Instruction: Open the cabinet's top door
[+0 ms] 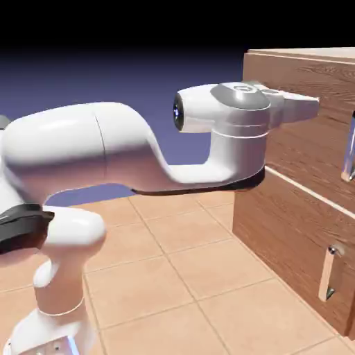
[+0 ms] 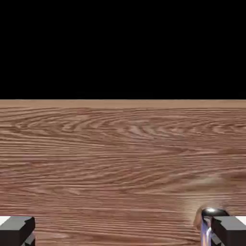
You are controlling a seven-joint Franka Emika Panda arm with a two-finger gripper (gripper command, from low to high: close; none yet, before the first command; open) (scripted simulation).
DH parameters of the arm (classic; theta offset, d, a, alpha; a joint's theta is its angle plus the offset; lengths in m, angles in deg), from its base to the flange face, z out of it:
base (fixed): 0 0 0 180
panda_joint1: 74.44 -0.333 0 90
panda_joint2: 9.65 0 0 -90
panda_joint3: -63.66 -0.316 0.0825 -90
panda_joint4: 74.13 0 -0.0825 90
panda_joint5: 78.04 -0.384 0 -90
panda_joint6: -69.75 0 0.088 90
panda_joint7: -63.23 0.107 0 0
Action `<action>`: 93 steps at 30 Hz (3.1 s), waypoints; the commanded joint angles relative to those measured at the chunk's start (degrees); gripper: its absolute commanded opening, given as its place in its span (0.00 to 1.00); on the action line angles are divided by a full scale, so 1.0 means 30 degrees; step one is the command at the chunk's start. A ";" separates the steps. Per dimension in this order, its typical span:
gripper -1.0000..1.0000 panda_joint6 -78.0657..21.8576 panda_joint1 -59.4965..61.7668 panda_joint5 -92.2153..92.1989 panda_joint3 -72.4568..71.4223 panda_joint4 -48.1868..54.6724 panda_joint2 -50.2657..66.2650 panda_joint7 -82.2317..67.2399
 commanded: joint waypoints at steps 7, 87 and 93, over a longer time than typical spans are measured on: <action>0.50 0.0065 -0.2484 0.5816 0.2740 0.1733 -0.0937 0.3895; 0.00 -2.3914 1.5653 -2.9278 -3.4577 -1.6381 -0.8313 -0.0668; 0.00 -2.7683 1.7274 -3.2797 -3.8730 -1.3096 -0.6251 -0.0276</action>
